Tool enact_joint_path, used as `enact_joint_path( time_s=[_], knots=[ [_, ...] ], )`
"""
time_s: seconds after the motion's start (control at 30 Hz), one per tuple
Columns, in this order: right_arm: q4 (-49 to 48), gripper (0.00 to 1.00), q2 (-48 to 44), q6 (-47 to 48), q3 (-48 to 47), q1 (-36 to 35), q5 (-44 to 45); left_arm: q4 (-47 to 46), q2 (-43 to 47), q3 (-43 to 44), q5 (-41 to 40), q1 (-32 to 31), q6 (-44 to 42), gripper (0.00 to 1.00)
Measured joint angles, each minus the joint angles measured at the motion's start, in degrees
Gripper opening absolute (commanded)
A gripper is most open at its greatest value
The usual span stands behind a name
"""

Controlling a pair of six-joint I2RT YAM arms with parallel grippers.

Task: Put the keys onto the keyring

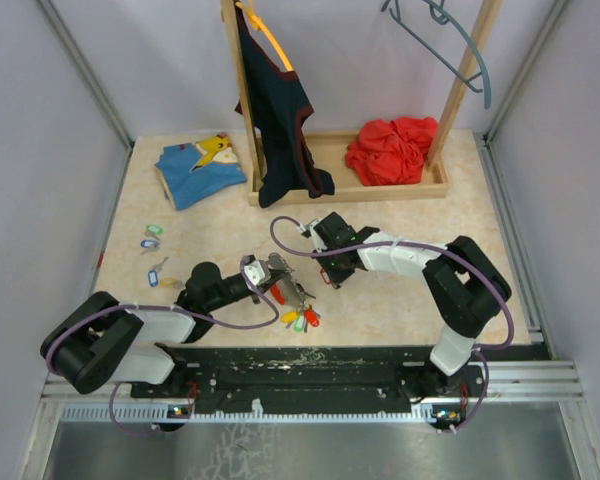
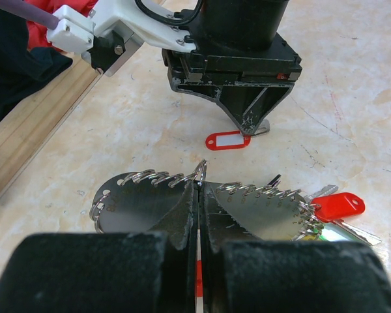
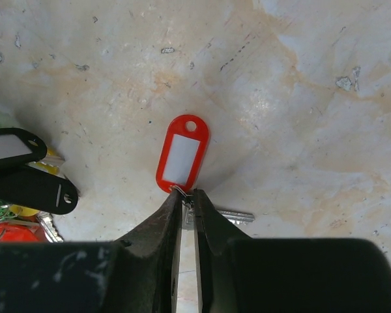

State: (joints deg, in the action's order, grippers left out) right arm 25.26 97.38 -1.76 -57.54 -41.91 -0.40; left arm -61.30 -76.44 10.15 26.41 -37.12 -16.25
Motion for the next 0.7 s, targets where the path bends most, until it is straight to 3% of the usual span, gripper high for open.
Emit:
enact_joint_path(
  time_s=[0.17, 0.7],
  knots=[
    [1.1, 0.00, 0.0, 0.0, -0.4, 0.0, -0.5, 0.0, 0.0, 0.0, 0.0, 0.0, 0.0, 0.00],
    [-0.7, 0.00, -3.5, 2.3, 1.1, 0.0, -2.4, 0.0, 0.0, 0.0, 0.0, 0.0, 0.0, 0.00]
  ],
)
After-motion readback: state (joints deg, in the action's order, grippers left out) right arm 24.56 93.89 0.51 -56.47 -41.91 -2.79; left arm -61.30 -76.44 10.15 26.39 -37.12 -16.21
